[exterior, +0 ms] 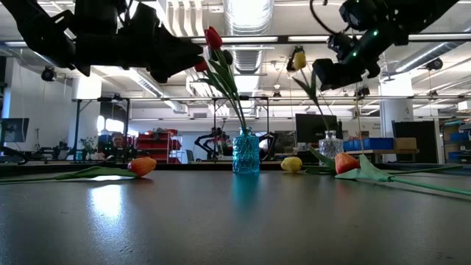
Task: Sort flowers into vase by color
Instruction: Put the right orange flower into the transparent vase
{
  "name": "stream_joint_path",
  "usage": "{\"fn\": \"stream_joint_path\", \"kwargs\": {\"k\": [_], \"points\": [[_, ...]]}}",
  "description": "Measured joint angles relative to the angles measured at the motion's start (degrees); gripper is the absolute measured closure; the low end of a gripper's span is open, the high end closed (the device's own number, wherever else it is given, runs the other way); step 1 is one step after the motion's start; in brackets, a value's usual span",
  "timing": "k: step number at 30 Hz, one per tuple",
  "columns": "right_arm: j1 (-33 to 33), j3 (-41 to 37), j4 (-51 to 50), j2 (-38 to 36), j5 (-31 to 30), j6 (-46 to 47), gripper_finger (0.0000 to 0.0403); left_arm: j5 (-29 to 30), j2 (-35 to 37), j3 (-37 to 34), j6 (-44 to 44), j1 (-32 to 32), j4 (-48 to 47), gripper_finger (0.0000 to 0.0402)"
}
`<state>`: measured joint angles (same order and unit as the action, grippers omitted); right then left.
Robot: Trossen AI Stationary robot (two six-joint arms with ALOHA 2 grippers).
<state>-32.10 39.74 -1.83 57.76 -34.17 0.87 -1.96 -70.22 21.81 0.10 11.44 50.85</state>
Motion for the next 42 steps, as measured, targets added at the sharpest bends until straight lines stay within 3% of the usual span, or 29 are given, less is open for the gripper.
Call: {"fn": "stream_joint_path", "kwargs": {"k": [6, 12, 17, 21, 26, 30, 37, 42], "points": [[9.7, 3.9, -17.0, -2.0, -0.4, 10.0, 0.0235, 0.0, -0.2, -3.4, 0.1, 0.1, 4.8, 0.0214], [24.3, 5.4, -33.8, -2.5, 0.2, 30.2, 0.0239, 0.0, -1.1, -7.7, 0.0, 0.8, 12.8, 0.0214], [36.4, 6.2, -43.4, -1.7, 3.8, 49.6, 0.0239, 0.0, -2.2, -8.4, -0.2, 1.7, 13.6, 0.0214], [42.3, 6.5, -46.3, 0.7, 11.0, 61.6, 0.0239, 0.0, -3.1, -8.4, -0.6, 2.4, 13.6, 0.0214], [45.5, 6.5, -46.3, 7.6, 20.0, 70.0, 0.0235, 0.0, -4.0, -8.4, -0.8, 3.0, 13.8, 0.0214], [45.9, 7.6, -45.9, 14.8, 23.9, 72.7, 0.0207, 0.1, -4.4, -8.4, -0.8, 3.0, 14.0, 0.0214], [45.9, 12.9, -43.6, 25.7, 26.5, 76.1, 0.0147, 0.1, -4.4, -8.4, -1.3, 2.9, 14.0, 0.0214], [45.8, 17.0, -42.1, 32.5, 27.2, 75.7, 0.0151, 0.1, -4.5, -8.4, -1.3, 2.9, 13.9, 0.0214]]}}
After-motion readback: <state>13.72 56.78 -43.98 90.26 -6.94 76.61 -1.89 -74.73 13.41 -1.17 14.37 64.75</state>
